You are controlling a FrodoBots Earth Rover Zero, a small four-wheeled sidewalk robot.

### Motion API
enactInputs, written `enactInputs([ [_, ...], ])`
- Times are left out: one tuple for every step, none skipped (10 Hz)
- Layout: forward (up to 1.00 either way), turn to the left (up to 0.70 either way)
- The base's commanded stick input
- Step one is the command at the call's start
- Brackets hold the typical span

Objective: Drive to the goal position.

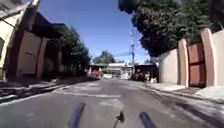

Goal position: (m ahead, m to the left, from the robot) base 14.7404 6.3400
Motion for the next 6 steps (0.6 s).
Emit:
enactInputs([
  [1.0,0.01],
  [1.0,-0.02],
  [1.0,-0.09],
  [1.0,-0.04],
  [1.0,0.0],
  [1.0,0.0],
])
